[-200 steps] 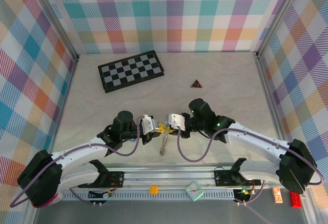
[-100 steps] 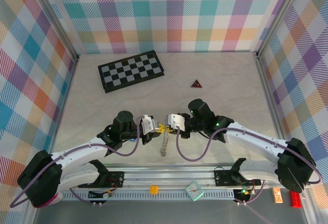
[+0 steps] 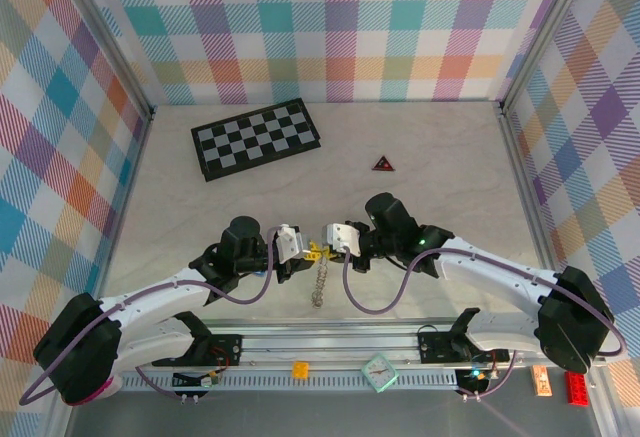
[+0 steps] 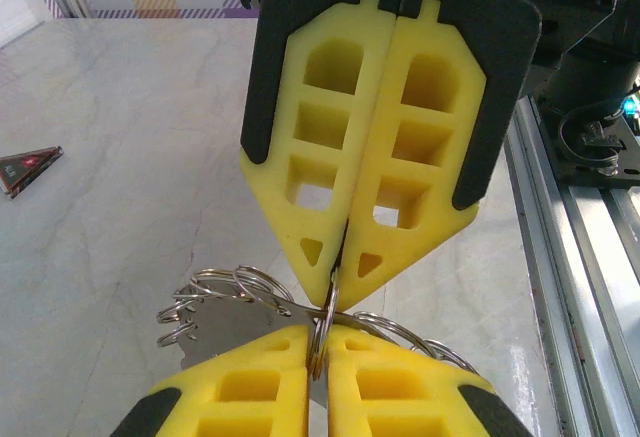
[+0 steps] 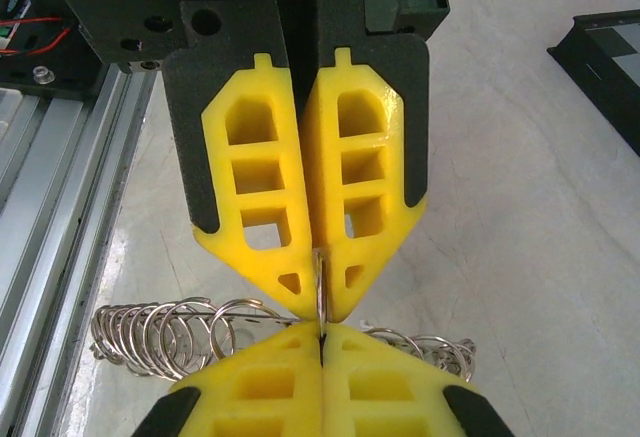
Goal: Put the keys on the keyring
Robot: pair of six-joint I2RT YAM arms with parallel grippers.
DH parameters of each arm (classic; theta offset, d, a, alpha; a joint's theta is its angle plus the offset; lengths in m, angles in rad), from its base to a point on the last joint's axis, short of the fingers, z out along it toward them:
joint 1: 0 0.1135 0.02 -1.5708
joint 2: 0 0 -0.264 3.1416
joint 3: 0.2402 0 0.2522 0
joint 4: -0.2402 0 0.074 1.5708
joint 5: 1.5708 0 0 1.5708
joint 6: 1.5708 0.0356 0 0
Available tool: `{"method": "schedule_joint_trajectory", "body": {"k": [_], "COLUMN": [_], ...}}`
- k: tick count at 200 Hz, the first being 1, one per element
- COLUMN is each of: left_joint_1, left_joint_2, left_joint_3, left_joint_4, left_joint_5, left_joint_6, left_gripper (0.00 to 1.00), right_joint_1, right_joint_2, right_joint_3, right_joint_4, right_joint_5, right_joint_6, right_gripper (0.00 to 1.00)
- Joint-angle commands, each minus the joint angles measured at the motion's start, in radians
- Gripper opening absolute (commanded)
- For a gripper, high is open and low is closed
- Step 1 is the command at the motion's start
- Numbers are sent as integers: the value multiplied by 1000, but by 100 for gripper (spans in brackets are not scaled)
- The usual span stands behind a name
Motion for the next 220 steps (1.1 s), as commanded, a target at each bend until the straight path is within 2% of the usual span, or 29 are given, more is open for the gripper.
{"method": "schedule_joint_trajectory", "body": {"k": [1,67,100,113,127,141,168,191,220], "left_joint_1": [-8,-8,-7,-8,-8,-8,-7,-8,-7], "left_joint_2": [-7,-10,-15,-17,-24,-31,-38,-51,-75], "left_joint_3": [37,38,44,49,55,60,73,92,109], "left_joint_4": [61,79,76,62,34,11,-20,-56,-93], "left_joint_5": [28,41,48,38,24,10,-5,-37,-97], "left_joint_6": [-1,-8,-9,-9,-9,-13,-50,-98,-162], "left_gripper": [10,12,3,0,0,0,0,0,0], "right_joint_1": [9,9,9,6,-7,-30,-49,-50,-49], "right_joint_2": [16,25,21,-11,-79,-156,-283,-351,-399], "right_joint_3": [25,31,30,8,-35,-85,-171,-216,-237], "right_joint_4": [2,-7,-3,36,89,137,208,225,218], "right_joint_5": [-49,-41,-28,-16,-9,14,149,235,267], "right_joint_6": [1,3,10,32,58,93,204,300,419], "right_gripper": [0,0,0,19,30,33,38,38,42]}}
